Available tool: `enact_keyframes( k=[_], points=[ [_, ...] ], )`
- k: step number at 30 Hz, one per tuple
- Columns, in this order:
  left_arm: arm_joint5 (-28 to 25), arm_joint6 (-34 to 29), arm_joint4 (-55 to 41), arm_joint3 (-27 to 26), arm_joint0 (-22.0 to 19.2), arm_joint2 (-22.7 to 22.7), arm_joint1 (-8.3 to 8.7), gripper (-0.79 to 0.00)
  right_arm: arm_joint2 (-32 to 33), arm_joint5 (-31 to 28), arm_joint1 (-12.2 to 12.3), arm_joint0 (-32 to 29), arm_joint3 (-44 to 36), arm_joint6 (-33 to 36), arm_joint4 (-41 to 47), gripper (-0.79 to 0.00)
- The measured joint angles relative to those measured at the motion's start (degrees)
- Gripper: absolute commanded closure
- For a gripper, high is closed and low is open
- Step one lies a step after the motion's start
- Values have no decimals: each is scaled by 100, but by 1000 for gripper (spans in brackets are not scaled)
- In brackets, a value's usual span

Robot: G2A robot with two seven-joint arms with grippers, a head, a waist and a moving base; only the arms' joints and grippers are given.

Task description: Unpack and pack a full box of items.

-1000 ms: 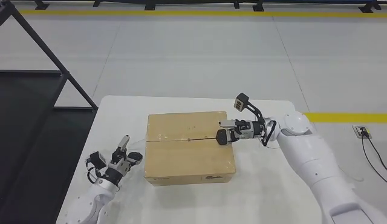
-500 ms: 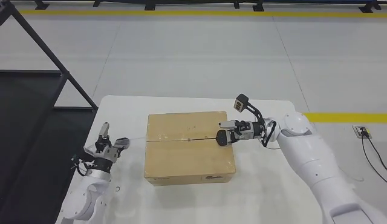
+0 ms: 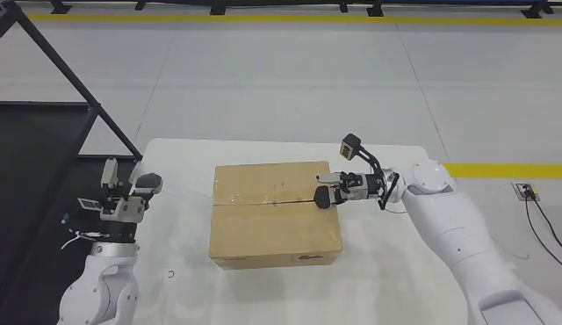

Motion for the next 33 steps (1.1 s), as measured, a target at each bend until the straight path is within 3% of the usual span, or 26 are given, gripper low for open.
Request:
enact_keyframes(
  k=[14,23,27,33],
  points=[
    [154,91,-119,57,-226,-315,-15,-785,-159,31,-86,41,169,30,65,-785],
    [166,-17,-403,731,-444,-655,-7,-785,-178,40,-72,51,178,41,70,-785],
    [539,-321,-492,969,-666,-552,6,-785,-173,44,-59,69,170,45,71,-785],
    [1057,-830,-76,1389,-903,-15,6,-785,-202,49,-56,86,128,50,61,-785]
  ],
)
